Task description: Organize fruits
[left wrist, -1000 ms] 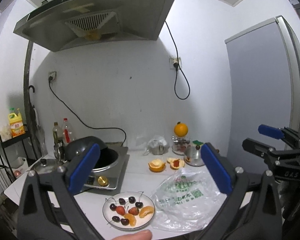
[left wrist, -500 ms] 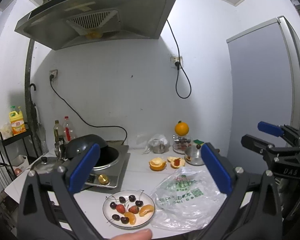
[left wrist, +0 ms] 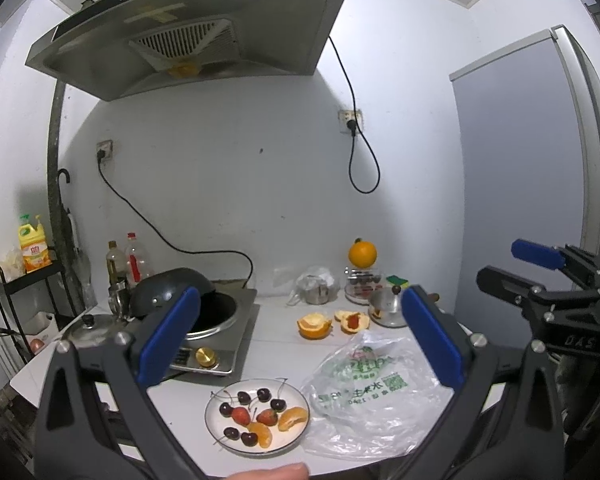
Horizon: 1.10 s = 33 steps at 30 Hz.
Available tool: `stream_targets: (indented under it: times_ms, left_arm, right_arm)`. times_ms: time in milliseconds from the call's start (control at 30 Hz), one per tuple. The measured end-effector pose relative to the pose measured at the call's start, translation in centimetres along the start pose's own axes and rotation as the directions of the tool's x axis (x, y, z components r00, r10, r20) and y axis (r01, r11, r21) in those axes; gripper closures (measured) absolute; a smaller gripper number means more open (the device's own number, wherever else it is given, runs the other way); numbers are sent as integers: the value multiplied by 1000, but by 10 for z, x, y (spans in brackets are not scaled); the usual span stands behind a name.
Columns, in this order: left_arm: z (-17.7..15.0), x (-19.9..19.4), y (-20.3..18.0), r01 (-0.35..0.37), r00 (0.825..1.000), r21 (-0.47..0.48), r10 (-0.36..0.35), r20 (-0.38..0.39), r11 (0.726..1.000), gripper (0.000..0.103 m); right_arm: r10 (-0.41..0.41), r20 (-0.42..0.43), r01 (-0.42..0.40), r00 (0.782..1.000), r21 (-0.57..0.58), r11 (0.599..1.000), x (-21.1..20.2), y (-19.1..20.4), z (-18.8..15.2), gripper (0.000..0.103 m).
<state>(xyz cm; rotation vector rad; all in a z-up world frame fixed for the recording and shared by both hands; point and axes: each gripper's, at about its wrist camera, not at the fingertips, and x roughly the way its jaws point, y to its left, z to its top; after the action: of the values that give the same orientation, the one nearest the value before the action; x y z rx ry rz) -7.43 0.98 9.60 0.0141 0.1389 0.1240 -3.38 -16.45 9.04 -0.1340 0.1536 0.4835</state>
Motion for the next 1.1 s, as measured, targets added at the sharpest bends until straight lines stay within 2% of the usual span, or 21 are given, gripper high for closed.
stream_targets:
  times_ms: [1100]
  left_arm:
    - [-6, 8, -3, 27, 999, -2, -27, -19, 1000, 1]
  right_arm:
    - [3, -30, -3, 1000, 2, 1000, 8, 4, -5, 20]
